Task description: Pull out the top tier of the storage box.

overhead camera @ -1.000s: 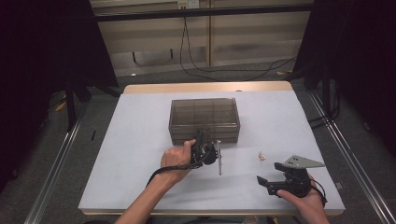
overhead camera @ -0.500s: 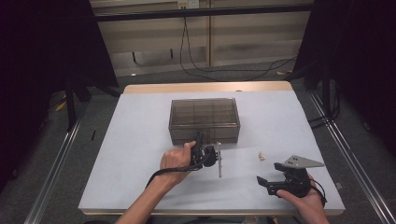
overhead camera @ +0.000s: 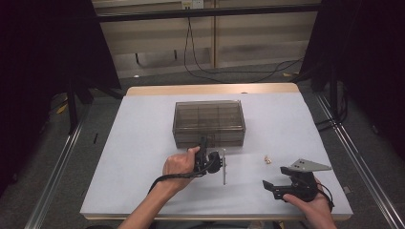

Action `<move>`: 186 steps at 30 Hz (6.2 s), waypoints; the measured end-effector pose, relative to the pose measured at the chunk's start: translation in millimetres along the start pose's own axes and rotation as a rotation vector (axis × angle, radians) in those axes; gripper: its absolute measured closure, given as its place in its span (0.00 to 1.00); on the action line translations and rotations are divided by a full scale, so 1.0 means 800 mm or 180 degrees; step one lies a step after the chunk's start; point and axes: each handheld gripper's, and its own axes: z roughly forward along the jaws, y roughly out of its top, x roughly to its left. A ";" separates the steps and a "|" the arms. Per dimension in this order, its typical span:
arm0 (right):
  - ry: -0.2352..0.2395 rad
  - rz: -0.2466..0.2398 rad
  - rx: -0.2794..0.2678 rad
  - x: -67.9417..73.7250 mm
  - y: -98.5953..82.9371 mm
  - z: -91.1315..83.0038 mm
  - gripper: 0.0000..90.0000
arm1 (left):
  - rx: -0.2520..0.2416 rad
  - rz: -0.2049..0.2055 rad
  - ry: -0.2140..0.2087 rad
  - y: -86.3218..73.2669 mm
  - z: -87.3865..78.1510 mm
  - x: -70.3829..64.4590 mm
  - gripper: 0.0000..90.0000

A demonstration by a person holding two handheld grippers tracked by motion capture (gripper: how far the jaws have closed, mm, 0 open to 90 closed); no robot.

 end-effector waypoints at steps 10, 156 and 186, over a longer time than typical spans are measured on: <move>-0.0006 -0.0001 0.0023 0.001 0.001 0.002 0.14 | -0.0036 0.0021 -0.0014 -0.001 -0.007 -0.001 0.89; 0.0066 -0.0008 0.0119 0.002 0.000 0.004 0.12 | -0.0883 -0.2546 -0.2939 -0.071 0.064 0.123 0.87; 0.0079 -0.0018 0.0137 0.003 0.000 0.005 0.12 | -0.0910 -0.2471 -0.3003 -0.067 0.060 0.116 0.87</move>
